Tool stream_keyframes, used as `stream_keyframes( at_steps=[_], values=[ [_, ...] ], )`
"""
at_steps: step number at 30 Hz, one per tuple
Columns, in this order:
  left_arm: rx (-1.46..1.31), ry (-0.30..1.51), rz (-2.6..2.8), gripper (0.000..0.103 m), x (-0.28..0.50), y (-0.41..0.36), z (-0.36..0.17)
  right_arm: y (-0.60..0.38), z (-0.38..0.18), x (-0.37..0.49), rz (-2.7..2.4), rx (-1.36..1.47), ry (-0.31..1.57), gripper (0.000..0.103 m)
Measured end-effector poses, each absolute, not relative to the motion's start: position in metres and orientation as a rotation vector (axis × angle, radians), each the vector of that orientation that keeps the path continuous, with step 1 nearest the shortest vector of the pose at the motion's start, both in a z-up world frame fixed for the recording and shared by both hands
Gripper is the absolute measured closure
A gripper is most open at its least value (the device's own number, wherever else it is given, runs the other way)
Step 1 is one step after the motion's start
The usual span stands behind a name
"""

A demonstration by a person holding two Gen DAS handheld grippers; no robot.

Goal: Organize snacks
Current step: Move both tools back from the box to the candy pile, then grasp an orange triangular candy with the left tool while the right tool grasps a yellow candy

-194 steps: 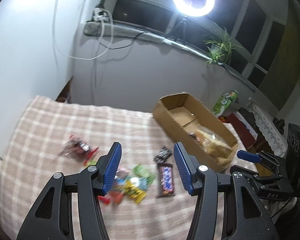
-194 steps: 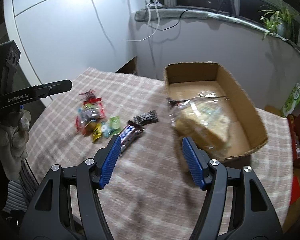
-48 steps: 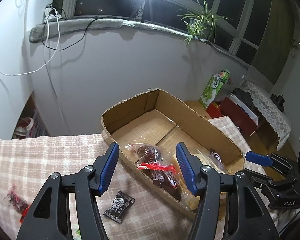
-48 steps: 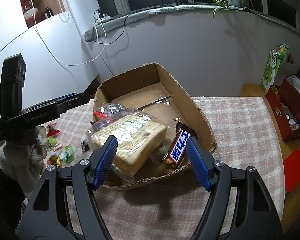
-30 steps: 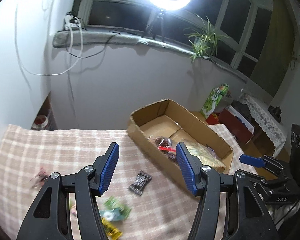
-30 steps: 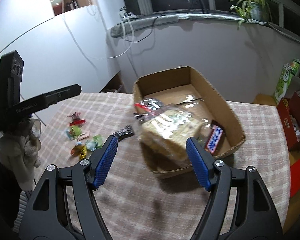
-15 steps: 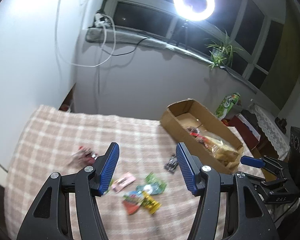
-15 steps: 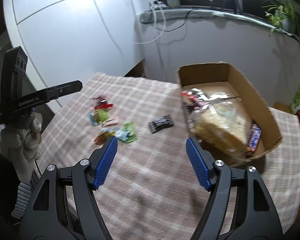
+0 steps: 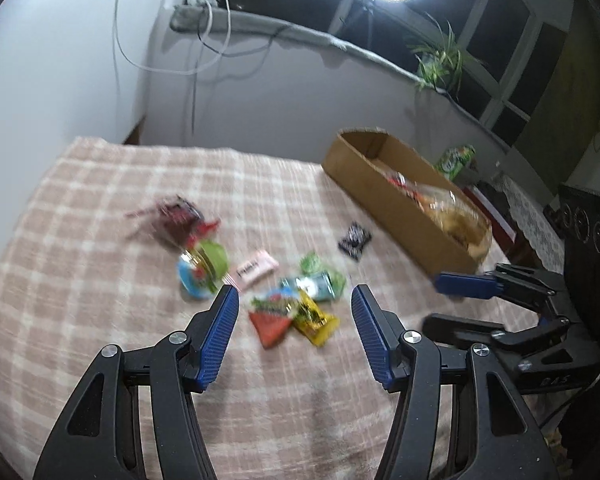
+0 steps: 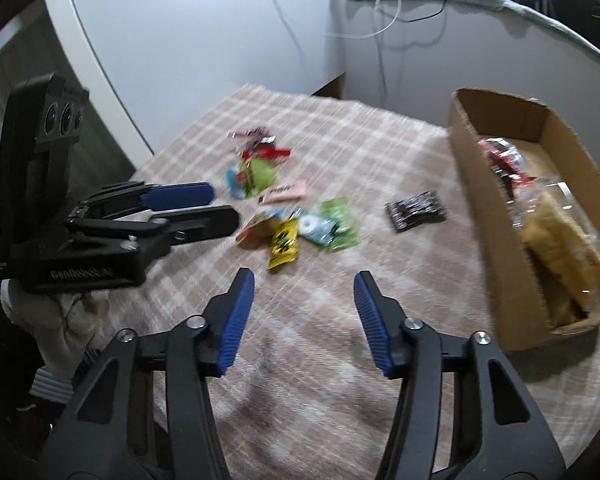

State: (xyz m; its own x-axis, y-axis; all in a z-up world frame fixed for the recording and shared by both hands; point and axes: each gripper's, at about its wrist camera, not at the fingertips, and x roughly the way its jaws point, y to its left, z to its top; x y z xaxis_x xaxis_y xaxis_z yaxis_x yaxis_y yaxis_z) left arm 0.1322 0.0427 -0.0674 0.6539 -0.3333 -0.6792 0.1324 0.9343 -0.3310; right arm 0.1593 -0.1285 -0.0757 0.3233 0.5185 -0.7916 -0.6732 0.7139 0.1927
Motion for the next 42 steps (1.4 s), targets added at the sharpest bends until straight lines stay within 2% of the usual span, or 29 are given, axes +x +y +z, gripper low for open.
stream_keyframes(
  at_steps=[1, 7, 11, 14, 19, 22, 32, 33, 35, 42],
  values=[
    [-0.253, 0.830, -0.276, 0.049, 0.133, 0.039, -0.072, -0.124, -0.079, 0.159, 0.796, -0.196, 0.969, 0.056],
    [-0.238, 0.866, -0.281, 0.060, 0.140, 0.033, -0.089, -0.109, -0.094, 0.164, 0.816, -0.216, 0.990, 0.057],
    [-0.221, 0.882, -0.285, 0.061, 0.144, 0.030, -0.097, -0.102, -0.101, 0.169, 0.823, -0.219, 0.998, 0.059],
    [-0.212, 0.894, -0.279, 0.062, 0.148, 0.029, -0.103, -0.096, -0.106, 0.173, 0.828, -0.226, 1.005, 0.065],
    [-0.213, 0.911, -0.265, 0.067, 0.154, 0.032, -0.111, -0.090, -0.112, 0.178, 0.832, -0.235, 1.005, 0.065],
    [-0.228, 0.916, -0.255, 0.073, 0.155, 0.039, -0.114, -0.086, -0.114, 0.183, 0.832, -0.231, 1.005, 0.065],
    [-0.254, 0.895, -0.273, 0.080, 0.155, 0.044, -0.111, -0.069, -0.120, 0.186, 0.823, -0.283, 0.998, 0.066],
    [-0.259, 0.894, -0.273, 0.080, 0.155, 0.045, -0.111, -0.067, -0.120, 0.186, 0.819, -0.291, 0.993, 0.067],
    [-0.269, 0.890, -0.272, 0.082, 0.154, 0.049, -0.110, -0.067, -0.121, 0.185, 0.815, -0.306, 0.989, 0.079],
    [-0.274, 0.874, -0.272, 0.084, 0.151, 0.052, -0.108, -0.073, -0.116, 0.182, 0.798, -0.295, 0.974, 0.079]
  ],
)
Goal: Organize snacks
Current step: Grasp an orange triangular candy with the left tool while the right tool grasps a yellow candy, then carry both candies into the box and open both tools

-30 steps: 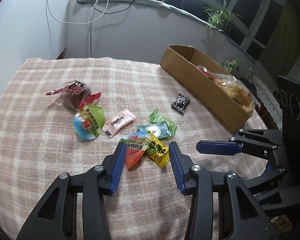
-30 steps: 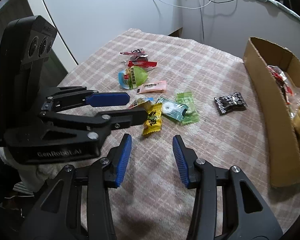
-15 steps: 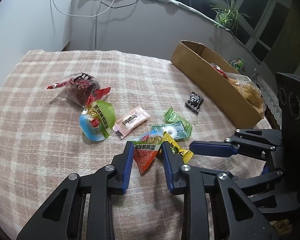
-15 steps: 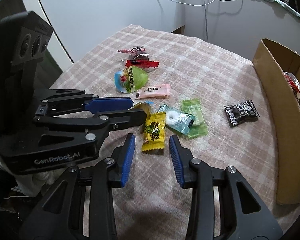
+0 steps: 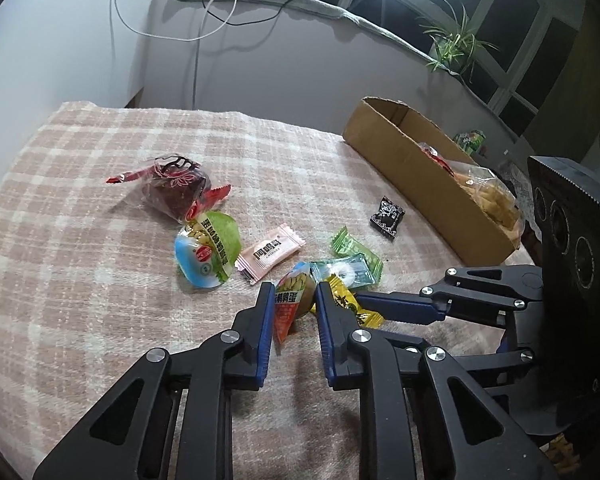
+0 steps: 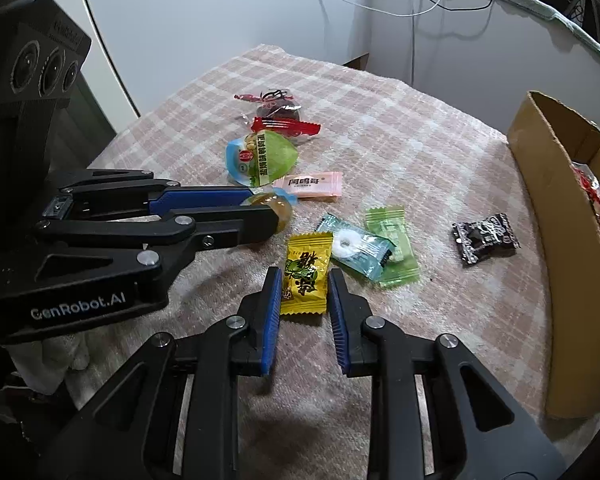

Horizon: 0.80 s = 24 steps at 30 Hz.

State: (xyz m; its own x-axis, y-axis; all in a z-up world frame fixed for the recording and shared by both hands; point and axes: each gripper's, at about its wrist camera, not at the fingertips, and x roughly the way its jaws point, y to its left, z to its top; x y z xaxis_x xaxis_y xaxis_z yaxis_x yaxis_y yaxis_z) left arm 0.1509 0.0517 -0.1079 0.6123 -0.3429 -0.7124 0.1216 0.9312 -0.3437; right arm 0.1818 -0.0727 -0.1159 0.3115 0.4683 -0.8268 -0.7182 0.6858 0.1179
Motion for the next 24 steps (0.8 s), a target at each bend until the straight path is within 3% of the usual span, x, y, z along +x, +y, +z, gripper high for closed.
stream_keyframes(
  at_steps=[14, 24],
  values=[
    [-0.330, 0.836, -0.256, 0.085, 0.139, 0.065, -0.097, -0.119, -0.073, 0.175, 0.764, -0.193, 0.890, 0.079],
    [-0.373, 0.744, -0.305, 0.085, 0.145, 0.063, -0.054, -0.182, -0.024, 0.184, 0.667, -0.118, 0.787, 0.079]
  ],
)
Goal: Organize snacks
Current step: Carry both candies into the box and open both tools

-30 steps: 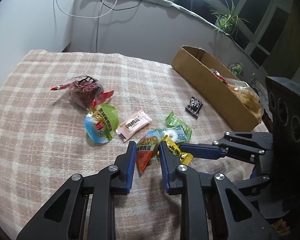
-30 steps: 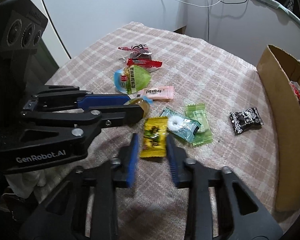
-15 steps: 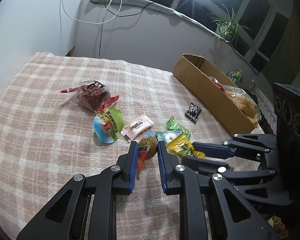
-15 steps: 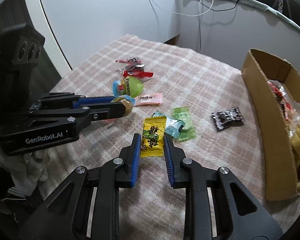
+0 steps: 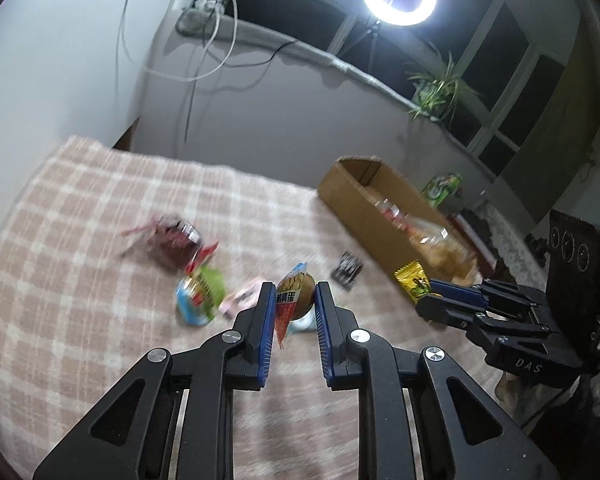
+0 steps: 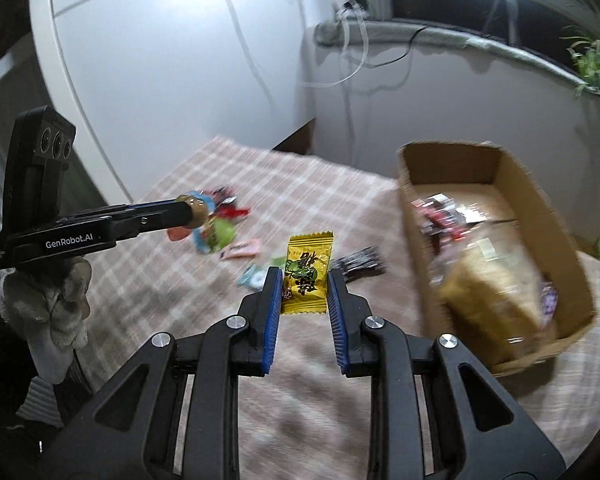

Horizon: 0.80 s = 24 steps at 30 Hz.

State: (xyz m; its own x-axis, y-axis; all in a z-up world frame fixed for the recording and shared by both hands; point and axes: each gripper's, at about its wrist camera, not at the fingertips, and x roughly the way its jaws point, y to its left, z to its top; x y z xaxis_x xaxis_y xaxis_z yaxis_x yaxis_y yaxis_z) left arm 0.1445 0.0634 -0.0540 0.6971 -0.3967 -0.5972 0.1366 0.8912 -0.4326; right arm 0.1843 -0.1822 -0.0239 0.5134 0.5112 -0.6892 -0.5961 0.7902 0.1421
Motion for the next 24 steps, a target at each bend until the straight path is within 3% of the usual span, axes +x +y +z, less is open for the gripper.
stream_keyframes(
  at_steps=[10, 24],
  values=[
    [-0.340, 0.688, -0.359, 0.085, 0.185, 0.026, -0.024, -0.249, -0.009, 0.219, 0.546, -0.059, 0.771, 0.079],
    [-0.268, 0.714, -0.404, 0.085, 0.261, -0.038, -0.022, -0.318, -0.029, 0.271, 0.429, 0.013, 0.805, 0.079]
  ],
)
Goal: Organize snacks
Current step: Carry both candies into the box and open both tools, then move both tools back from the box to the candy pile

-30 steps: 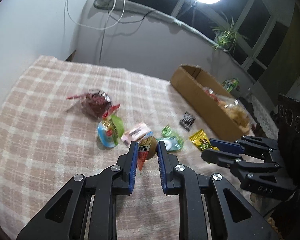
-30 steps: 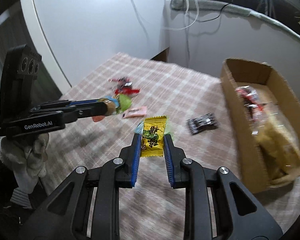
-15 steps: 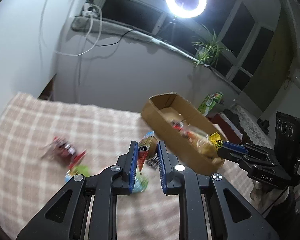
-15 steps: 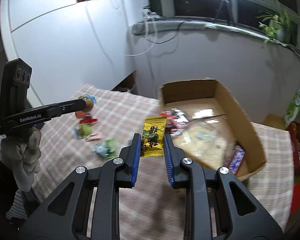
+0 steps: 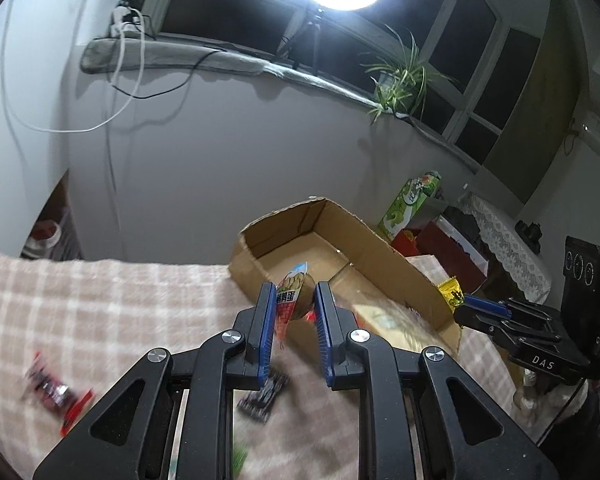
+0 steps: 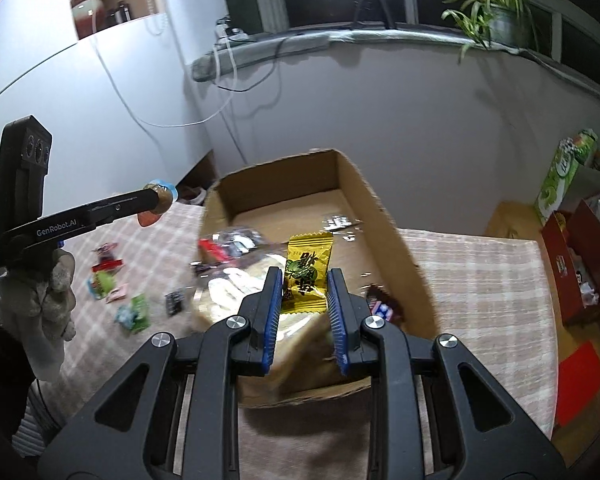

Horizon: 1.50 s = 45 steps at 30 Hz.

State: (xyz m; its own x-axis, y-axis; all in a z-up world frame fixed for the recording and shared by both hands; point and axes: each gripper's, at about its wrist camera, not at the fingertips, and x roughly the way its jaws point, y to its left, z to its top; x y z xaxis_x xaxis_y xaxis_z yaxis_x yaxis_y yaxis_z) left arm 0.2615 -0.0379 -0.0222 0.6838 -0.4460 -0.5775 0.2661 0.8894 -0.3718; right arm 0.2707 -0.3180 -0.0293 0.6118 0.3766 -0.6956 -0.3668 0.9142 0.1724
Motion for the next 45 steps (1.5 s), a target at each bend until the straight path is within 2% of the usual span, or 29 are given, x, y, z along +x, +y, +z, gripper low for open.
stream_keyframes(
  at_steps=[19, 21, 23, 25, 28, 38, 42, 45],
  values=[
    [-0.183, 0.784, -0.400, 0.086, 0.318, -0.087, -0.043, -0.338, -0.059, 0.295, 0.406, 0.031, 0.854, 0.078],
    [-0.181, 0.786, -0.398, 0.086, 0.320, -0.088, -0.044, -0.337, -0.060, 0.295, 0.402, 0.030, 0.854, 0.073],
    [-0.180, 0.785, -0.400, 0.086, 0.320, -0.088, -0.044, -0.338, -0.058, 0.293, 0.388, 0.035, 0.844, 0.047],
    [-0.175, 0.780, -0.396, 0.085, 0.319, -0.089, -0.042, -0.339, -0.056, 0.290, 0.381, 0.038, 0.830, 0.039],
    [-0.173, 0.782, -0.396, 0.082, 0.318, -0.089, -0.041, -0.339, -0.052, 0.288, 0.385, 0.041, 0.826, 0.038],
    [-0.165, 0.763, -0.385, 0.058, 0.308, -0.089, -0.032, -0.332, -0.041, 0.276, 0.391, 0.032, 0.814, 0.038],
    [-0.150, 0.755, -0.386, 0.057, 0.302, -0.091, -0.028, -0.330, -0.037, 0.271, 0.383, 0.027, 0.809, 0.036],
    [-0.143, 0.744, -0.384, 0.051, 0.297, -0.092, -0.024, -0.329, -0.034, 0.267, 0.379, 0.023, 0.803, 0.031]
  ],
)
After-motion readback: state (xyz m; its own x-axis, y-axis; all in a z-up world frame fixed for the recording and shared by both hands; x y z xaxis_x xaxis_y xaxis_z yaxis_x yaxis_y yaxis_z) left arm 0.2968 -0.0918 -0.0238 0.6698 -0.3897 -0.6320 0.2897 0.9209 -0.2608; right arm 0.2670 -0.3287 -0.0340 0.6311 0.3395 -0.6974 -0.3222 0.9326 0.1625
